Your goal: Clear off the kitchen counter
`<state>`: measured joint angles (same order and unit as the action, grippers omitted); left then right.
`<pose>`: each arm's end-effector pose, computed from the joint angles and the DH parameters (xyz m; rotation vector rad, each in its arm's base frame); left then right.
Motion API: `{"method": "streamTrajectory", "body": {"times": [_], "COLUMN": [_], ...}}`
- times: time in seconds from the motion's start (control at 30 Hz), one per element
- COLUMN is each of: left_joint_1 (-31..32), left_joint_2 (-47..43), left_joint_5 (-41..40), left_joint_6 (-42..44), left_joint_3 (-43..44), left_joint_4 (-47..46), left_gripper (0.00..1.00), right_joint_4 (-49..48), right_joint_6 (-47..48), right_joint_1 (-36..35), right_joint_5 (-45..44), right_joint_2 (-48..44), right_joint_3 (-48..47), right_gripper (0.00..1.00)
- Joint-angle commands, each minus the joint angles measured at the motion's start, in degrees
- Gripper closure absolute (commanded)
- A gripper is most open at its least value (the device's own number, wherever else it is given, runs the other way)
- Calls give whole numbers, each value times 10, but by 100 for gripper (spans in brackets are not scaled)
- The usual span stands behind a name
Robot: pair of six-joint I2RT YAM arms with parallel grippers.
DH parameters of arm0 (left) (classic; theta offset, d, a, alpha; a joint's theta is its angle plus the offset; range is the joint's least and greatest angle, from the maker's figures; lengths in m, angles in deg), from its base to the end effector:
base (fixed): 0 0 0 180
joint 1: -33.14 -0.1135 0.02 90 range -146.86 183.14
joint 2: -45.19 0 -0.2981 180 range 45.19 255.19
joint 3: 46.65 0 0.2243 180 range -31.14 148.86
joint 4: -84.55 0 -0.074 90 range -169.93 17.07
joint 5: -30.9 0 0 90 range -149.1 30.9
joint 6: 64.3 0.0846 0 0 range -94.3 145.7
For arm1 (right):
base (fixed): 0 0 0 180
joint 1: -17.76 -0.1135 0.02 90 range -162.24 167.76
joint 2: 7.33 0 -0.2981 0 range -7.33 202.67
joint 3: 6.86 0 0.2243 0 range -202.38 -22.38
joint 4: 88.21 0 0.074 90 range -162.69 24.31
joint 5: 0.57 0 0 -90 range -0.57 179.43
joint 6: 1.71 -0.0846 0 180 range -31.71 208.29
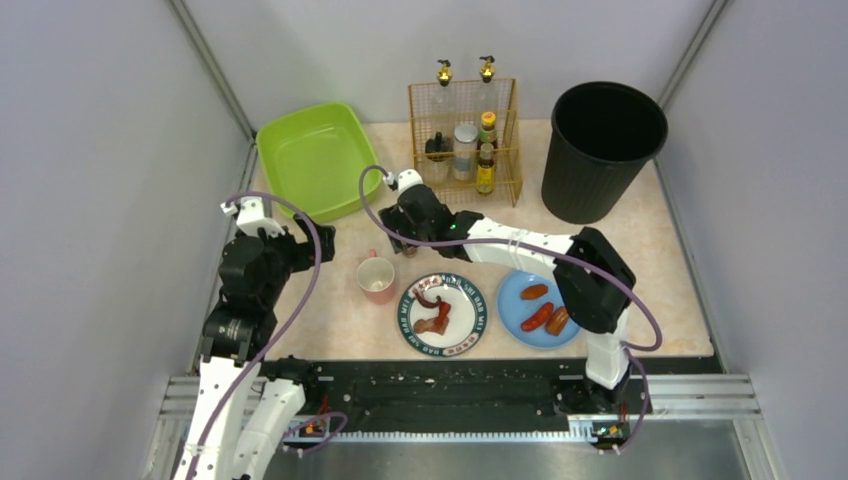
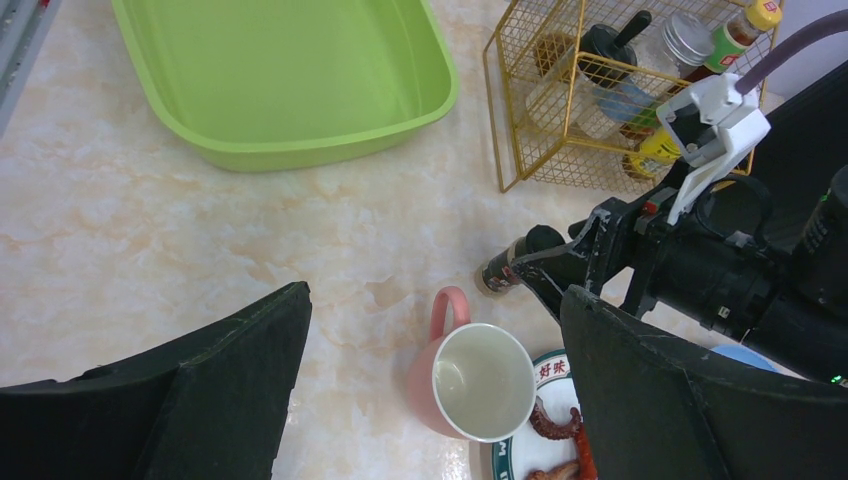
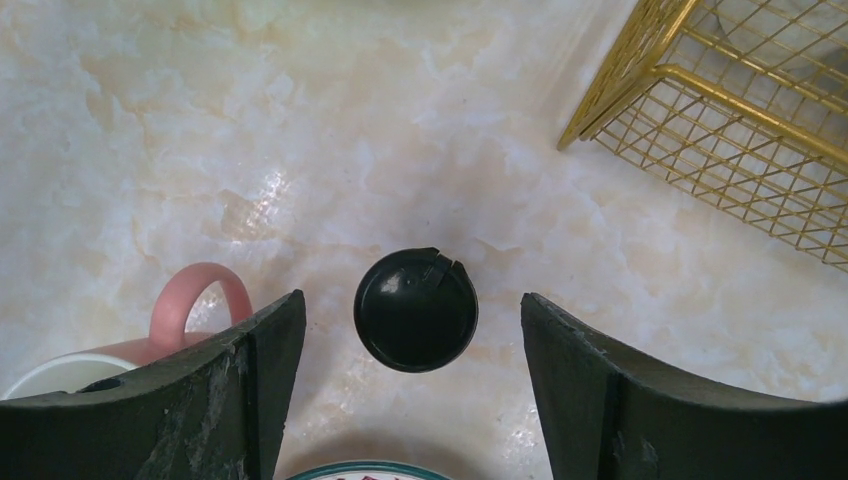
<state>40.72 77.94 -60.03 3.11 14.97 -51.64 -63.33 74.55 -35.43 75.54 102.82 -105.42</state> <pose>0.1181 -0.0143 0.3422 -0.2525 1.8288 -0.3546 0.2966 0.3625 0.2555 -0.6178 2.1251 0.3899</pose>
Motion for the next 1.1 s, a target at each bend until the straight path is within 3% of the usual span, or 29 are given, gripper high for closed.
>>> {"method": "streamTrajectory", "body": {"times": [0.0, 0.23, 0.53, 0.63, 0.87, 1.07], "left_joint_1": [-3, -3, -3, -3, -3, -3], "left_joint_2": [-5, -5, -4, -5, -5, -5], "left_joint_5": [-1, -2, -3, -3, -3, -3], "left_joint_6": [0, 1, 1, 1, 1, 0], "left_joint_3": [1, 2, 2, 1, 1, 1], "left_joint_4": [-16, -16, -15, -16, -15, -14], "left_gripper": [1, 1, 1, 1, 1, 1], "right_joint_4": [-15, -18, -23, -31, -38, -31], "right_joint_6": [-9, -11, 12, 17, 28, 64], "right_joint_1": [-8, -9, -12, -11, -11, -10], "right_joint_5": [-21, -23, -48, -54, -71, -129], "right_joint_2": [17, 32, 2, -31, -108, -161], "right_joint_3": [-35, -38, -32, -13, 20, 25], "right_gripper": [24, 38, 78, 87, 96, 96]}}
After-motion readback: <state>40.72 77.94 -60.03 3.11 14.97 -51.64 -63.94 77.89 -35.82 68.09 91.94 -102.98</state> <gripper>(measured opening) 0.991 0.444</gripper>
